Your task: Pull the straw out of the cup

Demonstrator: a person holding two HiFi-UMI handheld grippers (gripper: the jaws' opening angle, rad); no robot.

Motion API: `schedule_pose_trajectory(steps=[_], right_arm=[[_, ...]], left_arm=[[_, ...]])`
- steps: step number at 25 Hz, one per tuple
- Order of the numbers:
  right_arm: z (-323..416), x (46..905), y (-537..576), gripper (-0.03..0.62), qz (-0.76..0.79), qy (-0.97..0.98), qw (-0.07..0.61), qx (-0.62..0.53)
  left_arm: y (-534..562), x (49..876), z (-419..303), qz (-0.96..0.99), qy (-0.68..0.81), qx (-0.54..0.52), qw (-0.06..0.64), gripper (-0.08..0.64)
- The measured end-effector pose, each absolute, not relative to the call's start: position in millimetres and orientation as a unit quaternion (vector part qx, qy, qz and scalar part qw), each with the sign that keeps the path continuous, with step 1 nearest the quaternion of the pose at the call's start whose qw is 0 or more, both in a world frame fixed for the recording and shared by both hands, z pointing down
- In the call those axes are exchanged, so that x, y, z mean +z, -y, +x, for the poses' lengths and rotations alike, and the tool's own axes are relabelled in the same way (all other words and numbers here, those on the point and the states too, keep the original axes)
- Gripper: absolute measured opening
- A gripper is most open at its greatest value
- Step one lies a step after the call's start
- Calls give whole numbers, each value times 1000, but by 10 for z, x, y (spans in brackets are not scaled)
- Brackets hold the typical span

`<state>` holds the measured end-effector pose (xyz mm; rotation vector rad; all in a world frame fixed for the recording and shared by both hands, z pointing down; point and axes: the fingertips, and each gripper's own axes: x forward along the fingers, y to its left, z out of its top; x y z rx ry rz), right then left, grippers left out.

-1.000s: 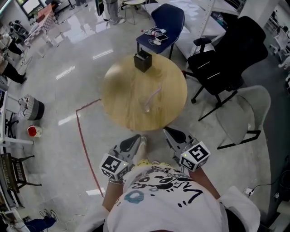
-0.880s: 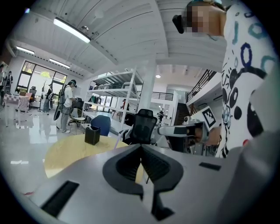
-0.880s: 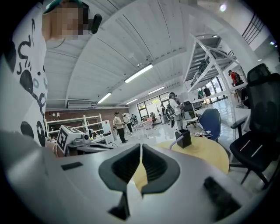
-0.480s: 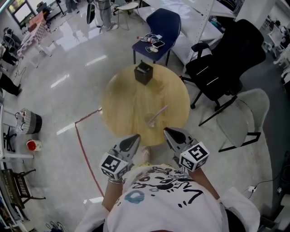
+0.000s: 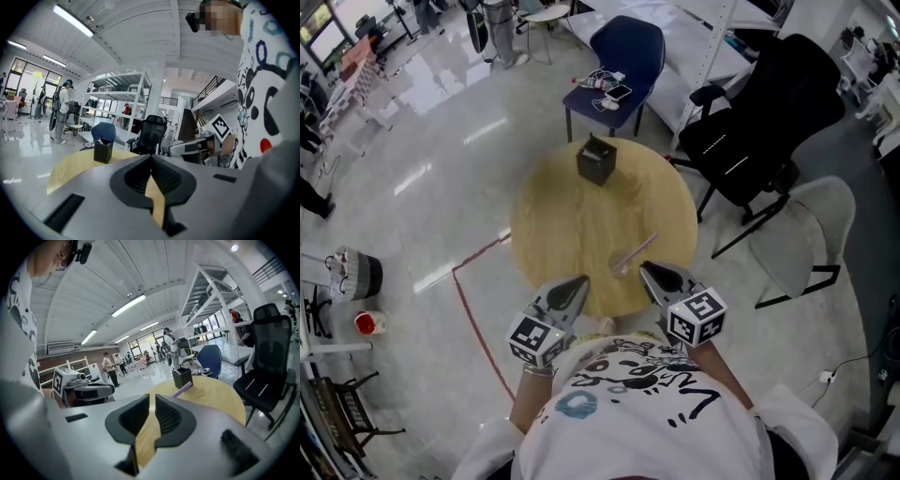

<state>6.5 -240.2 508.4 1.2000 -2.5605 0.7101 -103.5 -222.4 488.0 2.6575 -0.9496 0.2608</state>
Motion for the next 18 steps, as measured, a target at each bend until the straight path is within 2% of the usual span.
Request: schedule_pose_trajectory(steps=[8,10,12,18], right_arm=[[140,5480,2604,32,461,822,144,301],[151,5547,2624,59,464,816,151,311],[154,5592,2664,112,462,814,158,315],[117,5704,2858,117,457,813,161,323]], left_arm=[[2455,5001,-1129,932,317,95,151,15],[2469,5000,-1155,930,320,93,157,15],[2480,4998,-1172,929,321,92,161,15],[2526,5090,-1215,924,328,93,174,15]])
